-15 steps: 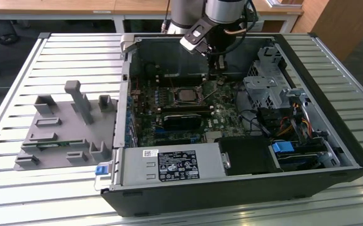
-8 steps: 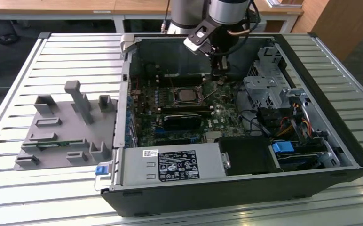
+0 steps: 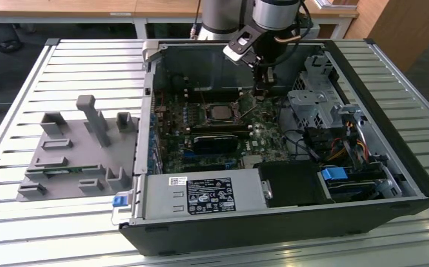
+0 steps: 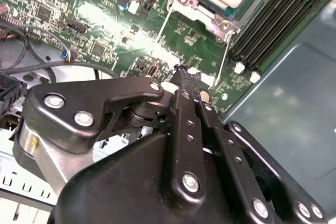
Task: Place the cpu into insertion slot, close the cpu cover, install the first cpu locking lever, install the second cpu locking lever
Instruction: 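Close the cpu cover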
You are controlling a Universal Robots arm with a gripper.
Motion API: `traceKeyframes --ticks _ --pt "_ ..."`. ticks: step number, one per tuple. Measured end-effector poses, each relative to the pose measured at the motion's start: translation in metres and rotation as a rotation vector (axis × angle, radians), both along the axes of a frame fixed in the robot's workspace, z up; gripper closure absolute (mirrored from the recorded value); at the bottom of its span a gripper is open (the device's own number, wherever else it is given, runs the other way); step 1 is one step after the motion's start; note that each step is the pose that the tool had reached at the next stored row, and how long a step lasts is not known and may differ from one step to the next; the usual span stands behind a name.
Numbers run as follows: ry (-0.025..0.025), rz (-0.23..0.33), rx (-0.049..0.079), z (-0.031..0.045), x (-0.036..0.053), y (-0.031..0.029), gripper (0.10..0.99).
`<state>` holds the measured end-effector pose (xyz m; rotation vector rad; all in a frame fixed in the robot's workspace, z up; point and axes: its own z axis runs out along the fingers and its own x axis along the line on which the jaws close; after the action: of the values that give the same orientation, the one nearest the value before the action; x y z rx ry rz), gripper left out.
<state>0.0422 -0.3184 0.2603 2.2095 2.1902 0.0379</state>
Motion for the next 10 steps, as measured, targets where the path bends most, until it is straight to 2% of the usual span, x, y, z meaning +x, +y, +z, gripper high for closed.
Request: traceKeyframes --ticks 5,10 --pt "0.0021 0.000 0.000 -0.0024 0.0086 0.0010 0.980" --pt "0.0064 0.000 0.000 -0.0046 0.0168 0.0025 0.980"
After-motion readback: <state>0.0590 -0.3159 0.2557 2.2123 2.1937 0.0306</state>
